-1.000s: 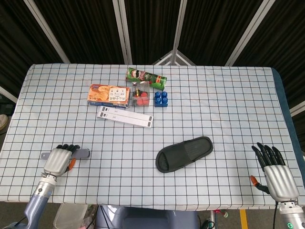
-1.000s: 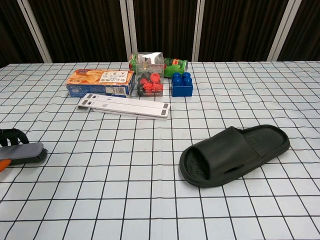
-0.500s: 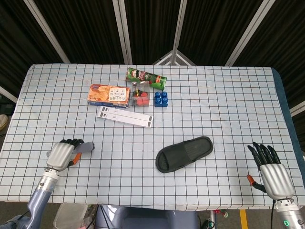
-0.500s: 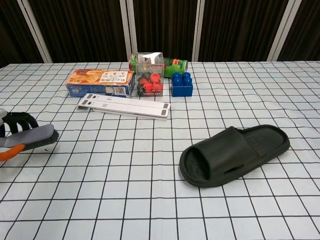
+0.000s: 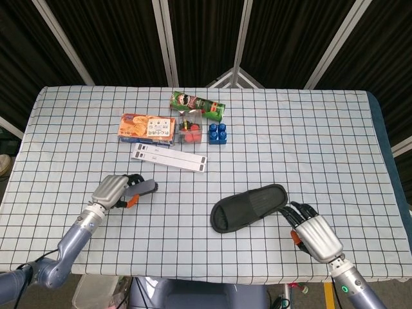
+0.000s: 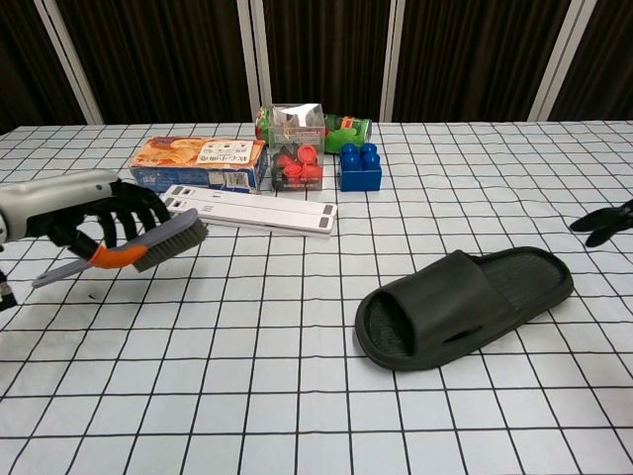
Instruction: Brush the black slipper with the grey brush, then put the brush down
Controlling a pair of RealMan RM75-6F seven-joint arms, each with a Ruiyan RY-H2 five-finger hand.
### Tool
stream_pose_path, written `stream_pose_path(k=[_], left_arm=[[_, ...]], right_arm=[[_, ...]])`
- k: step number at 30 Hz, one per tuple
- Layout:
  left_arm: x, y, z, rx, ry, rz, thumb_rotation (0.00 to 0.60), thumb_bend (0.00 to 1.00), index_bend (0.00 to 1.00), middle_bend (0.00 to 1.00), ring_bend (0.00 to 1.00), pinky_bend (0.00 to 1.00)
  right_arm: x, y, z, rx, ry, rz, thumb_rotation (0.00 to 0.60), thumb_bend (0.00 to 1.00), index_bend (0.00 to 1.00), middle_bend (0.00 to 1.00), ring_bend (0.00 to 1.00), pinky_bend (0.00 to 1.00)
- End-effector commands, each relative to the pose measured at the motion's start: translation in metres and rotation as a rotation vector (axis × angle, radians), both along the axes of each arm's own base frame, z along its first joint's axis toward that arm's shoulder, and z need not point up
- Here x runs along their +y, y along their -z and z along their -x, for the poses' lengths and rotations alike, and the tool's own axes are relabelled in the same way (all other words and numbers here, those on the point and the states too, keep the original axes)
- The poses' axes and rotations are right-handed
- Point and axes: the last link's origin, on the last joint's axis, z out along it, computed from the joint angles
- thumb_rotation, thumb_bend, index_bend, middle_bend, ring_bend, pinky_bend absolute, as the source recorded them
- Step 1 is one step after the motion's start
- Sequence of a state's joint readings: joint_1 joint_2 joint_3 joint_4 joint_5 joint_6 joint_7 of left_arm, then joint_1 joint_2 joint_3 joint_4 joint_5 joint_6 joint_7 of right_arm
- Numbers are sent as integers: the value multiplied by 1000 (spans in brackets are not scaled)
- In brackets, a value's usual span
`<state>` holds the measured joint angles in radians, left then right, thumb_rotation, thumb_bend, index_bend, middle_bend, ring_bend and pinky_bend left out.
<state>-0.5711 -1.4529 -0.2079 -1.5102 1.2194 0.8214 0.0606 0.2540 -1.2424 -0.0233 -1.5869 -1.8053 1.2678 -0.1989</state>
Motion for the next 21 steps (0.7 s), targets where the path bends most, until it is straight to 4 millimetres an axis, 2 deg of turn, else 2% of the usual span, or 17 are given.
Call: stream_pose_path(k=[1, 12, 21], left_arm=[[18, 0, -32, -37, 26, 24, 600, 635, 410, 585, 438, 493], [37, 14, -74, -18, 42, 85, 600, 635, 409, 585, 438, 493], [40, 48, -113, -6, 76, 174, 600, 636, 411, 586, 438, 493]], right_arm=[[-17, 23, -11, 19, -51, -58, 600, 702, 181, 290, 214, 281], [-31, 51, -19, 25, -72, -125, 600, 731, 184, 294, 219, 283], [-37, 63, -16, 17, -49, -141, 600, 731, 184, 294, 222, 283]])
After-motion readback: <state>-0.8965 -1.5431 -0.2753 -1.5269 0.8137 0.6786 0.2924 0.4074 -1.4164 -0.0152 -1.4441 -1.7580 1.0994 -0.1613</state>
